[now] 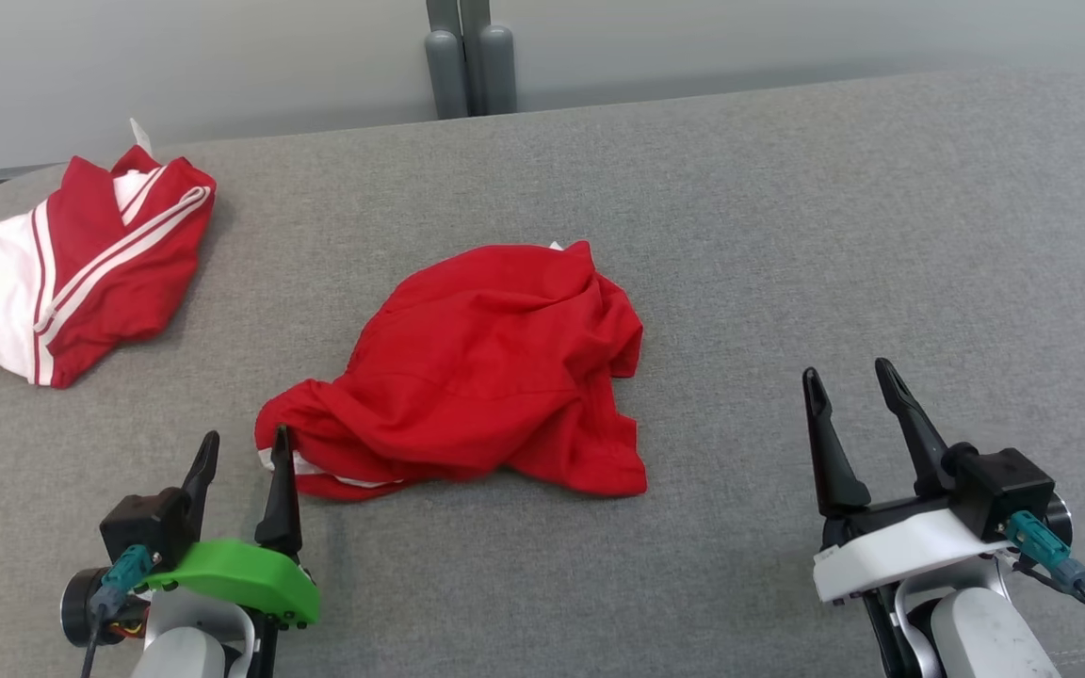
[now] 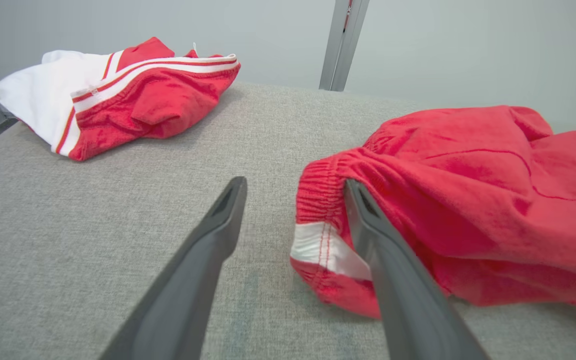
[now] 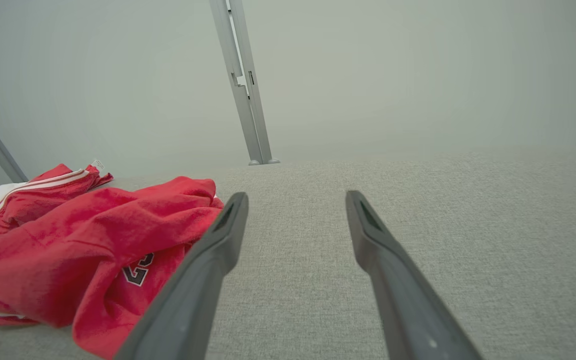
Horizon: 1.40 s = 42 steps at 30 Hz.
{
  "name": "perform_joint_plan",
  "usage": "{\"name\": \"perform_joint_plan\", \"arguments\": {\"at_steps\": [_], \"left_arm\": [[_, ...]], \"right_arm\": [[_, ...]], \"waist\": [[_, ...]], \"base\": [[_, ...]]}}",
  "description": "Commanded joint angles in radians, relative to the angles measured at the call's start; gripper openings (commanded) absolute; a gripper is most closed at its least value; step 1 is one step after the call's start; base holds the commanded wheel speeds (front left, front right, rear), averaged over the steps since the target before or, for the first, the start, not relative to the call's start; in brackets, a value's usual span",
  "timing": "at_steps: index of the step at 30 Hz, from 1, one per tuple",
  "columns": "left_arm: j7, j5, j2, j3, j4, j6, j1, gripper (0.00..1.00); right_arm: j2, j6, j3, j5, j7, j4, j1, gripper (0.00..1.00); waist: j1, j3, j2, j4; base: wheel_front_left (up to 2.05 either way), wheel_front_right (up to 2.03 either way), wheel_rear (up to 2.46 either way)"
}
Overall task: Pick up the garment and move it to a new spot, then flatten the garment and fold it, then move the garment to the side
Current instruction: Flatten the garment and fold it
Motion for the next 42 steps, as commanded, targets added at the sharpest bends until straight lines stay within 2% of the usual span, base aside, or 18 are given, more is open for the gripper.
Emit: {"name": "perform_joint_plan", "arguments": {"at_steps": [1, 7, 15, 24, 35, 36, 37, 38, 39, 40, 41, 42], "left_arm": [[-0.004, 0.015, -0.003, 0.005, -0.019, -0.005, 0.017, 1.0], [-0.004, 0.032, -0.02, 0.012, -0.101, -0.013, 0.061, 1.0], [-0.004, 0.051, -0.049, 0.0, -0.191, -0.015, 0.118, 1.0], [-0.004, 0.044, -0.071, -0.051, -0.236, -0.017, 0.138, 1.0], [-0.004, 0.037, -0.078, -0.059, -0.248, -0.003, 0.121, 1.0], [-0.004, 0.037, -0.078, -0.06, -0.248, -0.003, 0.119, 1.0], [-0.004, 0.035, -0.078, -0.061, -0.248, -0.003, 0.116, 1.0], [-0.004, 0.035, -0.079, -0.062, -0.248, -0.002, 0.114, 1.0], [-0.004, 0.034, -0.079, -0.061, -0.248, -0.001, 0.111, 1.0], [-0.004, 0.033, -0.079, -0.06, -0.248, -0.001, 0.11, 1.0], [-0.004, 0.033, -0.079, -0.06, -0.248, -0.002, 0.11, 1.0], [-0.004, 0.033, -0.079, -0.059, -0.249, -0.001, 0.11, 1.0]], "right_arm": [[-0.002, 0.0, 0.0, -0.007, -0.003, 0.002, 0.015, 1.0], [-0.002, 0.0, 0.014, -0.014, -0.003, 0.007, 0.021, 1.0], [-0.002, 0.0, 0.099, -0.039, -0.003, 0.063, 0.02, 1.0], [-0.003, 0.0, 0.241, -0.105, -0.003, 0.232, -0.024, 1.0], [-0.003, 0.0, 0.329, -0.164, -0.003, 0.444, -0.163, 1.0], [-0.003, 0.0, 0.33, -0.168, -0.003, 0.462, -0.177, 0.94], [-0.003, 0.0, 0.332, -0.17, -0.003, 0.481, -0.192, 0.8], [-0.003, 0.0, 0.332, -0.174, -0.003, 0.492, -0.204, 0.72], [-0.003, 0.0, 0.331, -0.173, -0.003, 0.503, -0.215, 0.49], [-0.003, 0.0, 0.33, -0.171, -0.003, 0.511, -0.222, 0.46], [-0.003, 0.0, 0.329, -0.173, -0.003, 0.517, -0.231, 0.37], [-0.003, 0.0, 0.325, -0.173, -0.003, 0.51, -0.239, 0.2]], "waist": [[0.0, -0.01, 0.0, 0.013], [0.0, -0.02, 0.0, 0.042], [0.0, -0.02, 0.0, 0.087], [0.0, -0.006, 0.0, 0.156], [0.0, 0.022, 0.0, 0.221], [0.0, 0.025, 0.0, 0.226], [0.0, 0.028, 0.0, 0.231], [0.0, 0.031, 0.0, 0.235], [0.0, 0.034, 0.0, 0.239], [0.0, 0.035, 0.0, 0.241], [0.0, 0.037, 0.0, 0.243], [0.0, 0.038, 0.0, 0.245]], "base": [[0.0, 0.0, 0.0], [0.0, 0.0, 0.0], [0.0, 0.0, 0.0], [0.0, 0.0, 0.0], [0.0, 0.0, 0.0], [0.0, 0.0, 0.0], [0.0, 0.0, 0.0], [0.0, 0.0, 0.0], [0.0, 0.0, 0.0], [0.0, 0.0, 0.0], [0.0, 0.0, 0.0], [0.0, 0.0, 0.0]]}}
